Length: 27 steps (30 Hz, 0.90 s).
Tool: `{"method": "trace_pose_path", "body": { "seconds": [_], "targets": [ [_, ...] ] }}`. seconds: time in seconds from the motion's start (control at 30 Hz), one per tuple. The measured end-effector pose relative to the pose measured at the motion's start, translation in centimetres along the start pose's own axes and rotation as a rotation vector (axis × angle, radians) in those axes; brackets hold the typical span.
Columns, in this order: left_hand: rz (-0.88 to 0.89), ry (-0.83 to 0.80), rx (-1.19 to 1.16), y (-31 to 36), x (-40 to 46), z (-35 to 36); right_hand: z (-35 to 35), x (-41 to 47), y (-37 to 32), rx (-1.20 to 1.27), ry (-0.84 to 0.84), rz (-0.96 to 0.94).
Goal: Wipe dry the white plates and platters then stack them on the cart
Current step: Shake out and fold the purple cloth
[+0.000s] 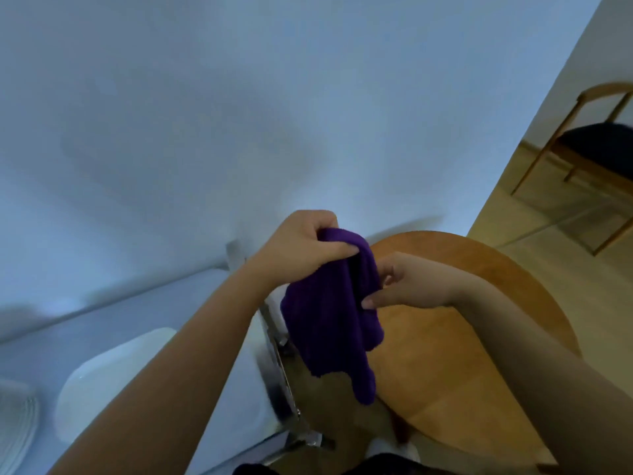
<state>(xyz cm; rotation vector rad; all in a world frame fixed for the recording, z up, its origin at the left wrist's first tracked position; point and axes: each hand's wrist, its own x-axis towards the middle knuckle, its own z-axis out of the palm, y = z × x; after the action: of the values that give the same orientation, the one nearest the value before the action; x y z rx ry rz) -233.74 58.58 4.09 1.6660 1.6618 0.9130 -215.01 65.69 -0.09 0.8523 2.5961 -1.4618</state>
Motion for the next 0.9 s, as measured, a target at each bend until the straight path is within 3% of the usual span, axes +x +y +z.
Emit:
{"method": "trace_pose_path", "body": {
  "seconds": [0.23,0.33,0.43,0.5,0.63,0.77,0.83,0.9],
  "targets": [
    [-0.009,0.342,0.092,-1.0,-3.7,-6.3,1.6,0.9,-1.7,0.092,0.108,0.036],
    [-0.020,0.443,0.331,-2.9,-4.7,-8.0,1.7,0.7,-2.7,0.229,0.378,0.048],
    [-0.093,0.316,0.507,-5.1,-5.4,-9.1,0.0,0.0,-4.4,0.459,0.702,0.025],
    [-0.139,0.178,0.442,-6.3,-5.7,-9.5,-1.3,-0.5,-5.5,0.514,0.763,0.039],
    [-0.193,0.014,0.310,-7.0,-5.5,-9.5,-2.4,-1.0,-7.1,0.580,0.716,0.116],
    [-0.331,-0.147,-0.335,-6.3,-5.6,-9.8,-3.5,-2.4,-7.4,0.715,0.657,0.190],
    [-0.330,-0.110,-0.646,-6.3,-5.4,-9.8,-3.7,-2.9,-7.1,0.722,0.676,0.190],
    [-0.354,-0.051,-0.659,-6.0,-4.9,-9.7,-3.6,-3.0,-6.8,0.646,0.754,0.188]
  ]
}}
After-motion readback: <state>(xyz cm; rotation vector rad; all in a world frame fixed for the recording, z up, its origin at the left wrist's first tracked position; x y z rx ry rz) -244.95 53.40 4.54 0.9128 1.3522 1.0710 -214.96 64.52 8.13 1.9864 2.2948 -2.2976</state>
